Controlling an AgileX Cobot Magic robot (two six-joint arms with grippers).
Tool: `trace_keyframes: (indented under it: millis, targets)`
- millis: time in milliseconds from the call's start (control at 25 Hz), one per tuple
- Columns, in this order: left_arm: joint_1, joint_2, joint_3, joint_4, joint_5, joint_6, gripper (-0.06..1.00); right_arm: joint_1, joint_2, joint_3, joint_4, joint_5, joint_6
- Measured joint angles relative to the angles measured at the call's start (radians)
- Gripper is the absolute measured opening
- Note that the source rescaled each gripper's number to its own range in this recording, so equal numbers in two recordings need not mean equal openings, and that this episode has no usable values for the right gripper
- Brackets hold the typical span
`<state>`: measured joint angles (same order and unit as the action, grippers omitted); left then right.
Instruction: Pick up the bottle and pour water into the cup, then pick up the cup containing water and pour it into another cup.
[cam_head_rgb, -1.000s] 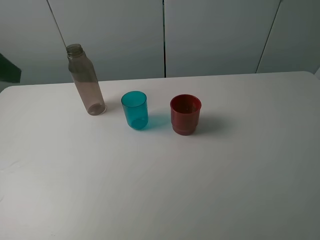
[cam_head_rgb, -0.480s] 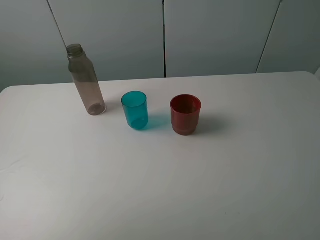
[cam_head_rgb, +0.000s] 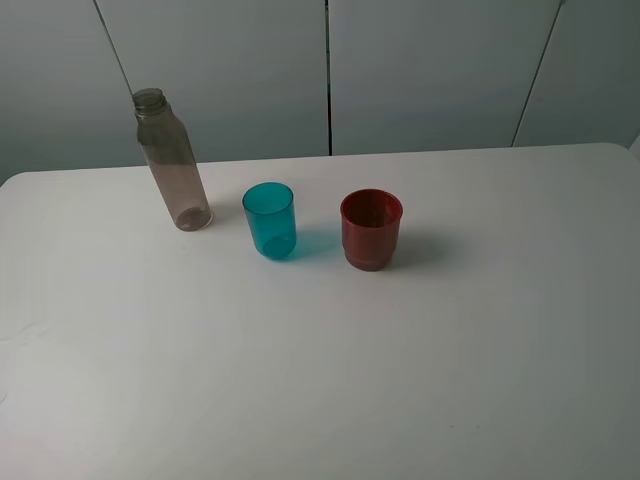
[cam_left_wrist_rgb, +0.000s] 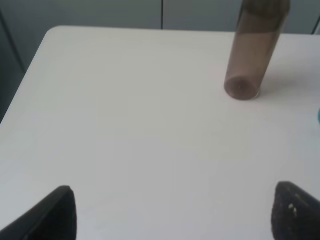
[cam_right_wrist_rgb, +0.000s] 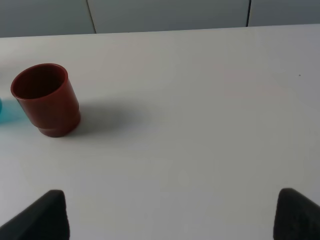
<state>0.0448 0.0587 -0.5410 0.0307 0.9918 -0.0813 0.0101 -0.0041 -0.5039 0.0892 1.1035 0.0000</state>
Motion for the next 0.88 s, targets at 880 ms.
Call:
trace_keyframes:
  millis: [880]
  targets:
    - [0.002, -0.059, 0.029, -0.012, 0.089, 0.081, 0.99, 0.000, 0.000, 0.000, 0.000, 0.000, 0.000]
